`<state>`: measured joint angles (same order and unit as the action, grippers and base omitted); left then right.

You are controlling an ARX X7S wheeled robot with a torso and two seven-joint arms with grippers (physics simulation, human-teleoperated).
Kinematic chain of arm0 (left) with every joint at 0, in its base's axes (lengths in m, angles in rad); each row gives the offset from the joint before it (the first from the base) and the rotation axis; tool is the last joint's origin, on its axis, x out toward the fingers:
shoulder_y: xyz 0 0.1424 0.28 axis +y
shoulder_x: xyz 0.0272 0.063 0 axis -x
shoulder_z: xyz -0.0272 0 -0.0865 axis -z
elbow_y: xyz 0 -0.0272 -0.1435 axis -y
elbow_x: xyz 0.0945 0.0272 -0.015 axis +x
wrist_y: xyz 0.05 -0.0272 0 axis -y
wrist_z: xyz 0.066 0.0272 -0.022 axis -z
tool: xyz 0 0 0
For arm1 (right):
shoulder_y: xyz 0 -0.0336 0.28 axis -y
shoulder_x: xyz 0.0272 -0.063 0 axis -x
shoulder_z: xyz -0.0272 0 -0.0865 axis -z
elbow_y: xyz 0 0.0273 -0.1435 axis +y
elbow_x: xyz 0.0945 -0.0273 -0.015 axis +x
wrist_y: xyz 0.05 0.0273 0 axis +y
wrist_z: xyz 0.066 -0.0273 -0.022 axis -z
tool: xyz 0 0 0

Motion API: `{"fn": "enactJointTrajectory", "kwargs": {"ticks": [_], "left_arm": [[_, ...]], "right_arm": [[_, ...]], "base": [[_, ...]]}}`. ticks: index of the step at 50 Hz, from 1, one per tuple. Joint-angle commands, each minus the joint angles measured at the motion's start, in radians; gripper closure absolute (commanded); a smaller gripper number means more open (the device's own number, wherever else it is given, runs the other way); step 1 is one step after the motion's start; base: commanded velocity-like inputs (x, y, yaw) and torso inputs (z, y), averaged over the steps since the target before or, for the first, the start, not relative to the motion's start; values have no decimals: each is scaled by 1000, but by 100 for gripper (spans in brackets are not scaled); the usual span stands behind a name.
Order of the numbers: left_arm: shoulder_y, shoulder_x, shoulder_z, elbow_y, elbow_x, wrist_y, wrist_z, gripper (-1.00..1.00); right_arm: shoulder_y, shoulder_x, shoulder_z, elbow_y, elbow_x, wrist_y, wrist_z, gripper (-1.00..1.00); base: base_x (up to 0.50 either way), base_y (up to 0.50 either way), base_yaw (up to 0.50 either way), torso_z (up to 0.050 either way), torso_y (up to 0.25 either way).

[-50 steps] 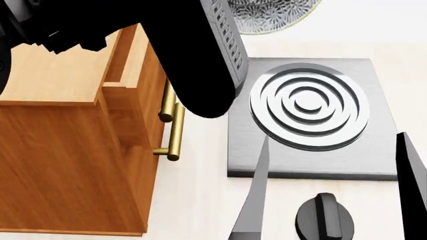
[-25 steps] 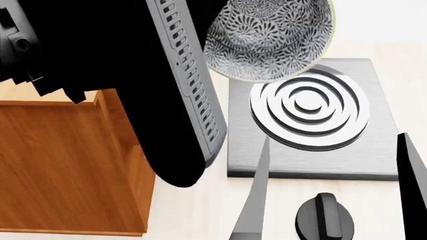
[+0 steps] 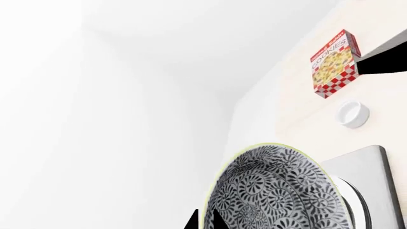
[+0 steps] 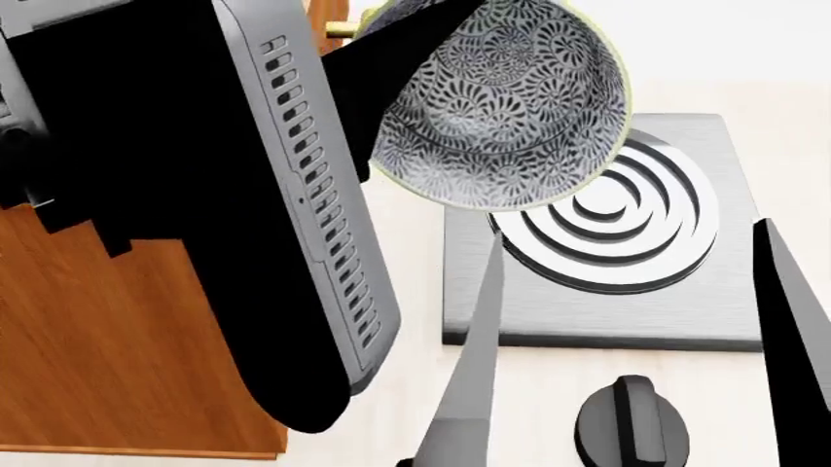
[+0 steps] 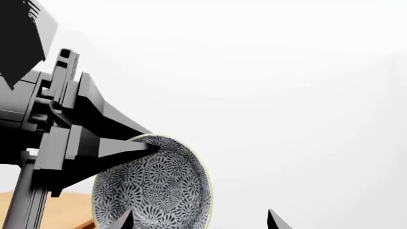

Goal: Pick the akita bowl on the wooden cabinet and place it on the plate.

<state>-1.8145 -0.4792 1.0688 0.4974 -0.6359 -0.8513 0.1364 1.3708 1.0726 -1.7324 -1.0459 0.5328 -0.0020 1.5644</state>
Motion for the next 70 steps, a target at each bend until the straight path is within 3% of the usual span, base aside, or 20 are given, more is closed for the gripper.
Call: {"fn": "enactJointTrajectory", "kwargs": {"ticks": [1,39,70], "left_arm": [[1,-14,-20,14,16,7,-14,100],[58,-82,-32,73,20,35,-45,100],[80,-87,-48,119,-9,34,-63,100]], "right_arm": [[109,-43,-17,8,107,14,-28,-100],[129,-8,16,68,179,-10,-105,-100],[66,-22,37,248,239,-157,-227,-100]], "base": [[0,0,0,0,0],[0,0,0,0,1],[0,0,0,0,0]]}}
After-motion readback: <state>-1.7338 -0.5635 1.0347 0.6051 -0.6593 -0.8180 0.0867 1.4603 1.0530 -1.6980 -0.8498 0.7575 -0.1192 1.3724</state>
